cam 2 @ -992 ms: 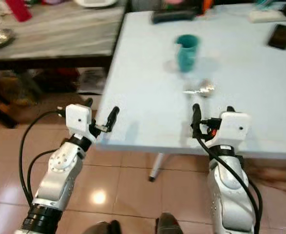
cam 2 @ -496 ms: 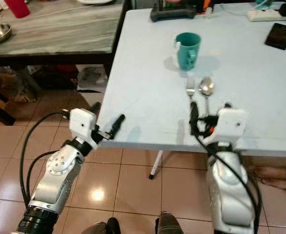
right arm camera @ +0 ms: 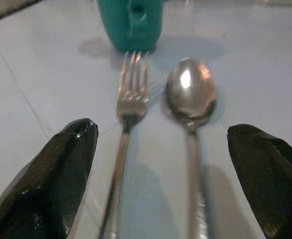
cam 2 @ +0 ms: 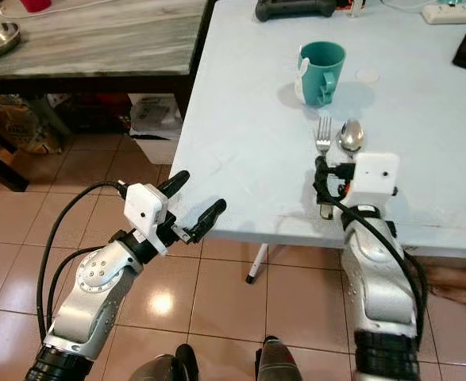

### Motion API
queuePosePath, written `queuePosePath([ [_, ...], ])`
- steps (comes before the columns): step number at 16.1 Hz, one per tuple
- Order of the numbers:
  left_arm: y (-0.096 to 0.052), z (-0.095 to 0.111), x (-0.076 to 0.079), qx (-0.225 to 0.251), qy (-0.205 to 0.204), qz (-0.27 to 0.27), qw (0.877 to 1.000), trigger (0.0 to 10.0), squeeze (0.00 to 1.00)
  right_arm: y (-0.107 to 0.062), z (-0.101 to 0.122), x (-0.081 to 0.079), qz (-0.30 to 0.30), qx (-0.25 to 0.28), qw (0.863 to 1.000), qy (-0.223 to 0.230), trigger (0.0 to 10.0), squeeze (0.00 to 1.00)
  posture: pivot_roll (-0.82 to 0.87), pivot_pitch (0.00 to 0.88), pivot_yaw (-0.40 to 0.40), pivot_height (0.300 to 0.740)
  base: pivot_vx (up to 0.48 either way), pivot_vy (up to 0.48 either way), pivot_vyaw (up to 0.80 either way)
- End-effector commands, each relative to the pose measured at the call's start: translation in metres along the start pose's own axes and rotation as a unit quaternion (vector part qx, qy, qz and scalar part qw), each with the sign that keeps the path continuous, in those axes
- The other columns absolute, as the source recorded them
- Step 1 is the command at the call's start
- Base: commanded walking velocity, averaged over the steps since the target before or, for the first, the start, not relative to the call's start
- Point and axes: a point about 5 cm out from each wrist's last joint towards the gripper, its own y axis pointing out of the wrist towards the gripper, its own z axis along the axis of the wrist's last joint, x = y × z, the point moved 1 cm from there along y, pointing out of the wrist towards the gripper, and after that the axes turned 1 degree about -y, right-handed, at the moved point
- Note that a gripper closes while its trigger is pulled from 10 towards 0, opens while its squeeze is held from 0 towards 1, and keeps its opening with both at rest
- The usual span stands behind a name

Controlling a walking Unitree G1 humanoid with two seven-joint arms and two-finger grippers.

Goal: Setting the table

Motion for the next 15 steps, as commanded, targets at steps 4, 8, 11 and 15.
queuePosePath([
  [4,-0.004,0.000,0.003,-0.007,-0.005,-0.012,1.000,10.0,0.00,0.017,0.002,-0.013,0.018,-0.021,1.000,-0.001,10.0,0.00,-0.30,0.286,0.097,0.740,0.000,0.000,0.00],
  [8,-0.002,0.002,0.007,0.001,-0.011,-0.025,1.000,10.0,0.00,0.020,-0.007,-0.024,0.043,-0.048,0.998,0.017,8.8,0.00,-0.31,0.287,0.092,0.740,0.000,0.000,0.00],
  [11,-0.001,0.003,0.007,0.003,-0.011,-0.026,1.000,10.0,0.00,0.020,-0.010,-0.027,0.051,-0.054,0.997,0.019,0.0,0.00,-0.31,0.287,0.089,0.740,0.000,0.000,0.00],
  [15,-0.001,0.002,0.007,0.001,-0.012,-0.023,1.000,10.0,0.00,0.021,-0.009,-0.027,0.057,-0.065,0.996,0.007,2.9,0.00,-0.31,0.284,0.085,0.740,0.000,0.000,0.00],
])
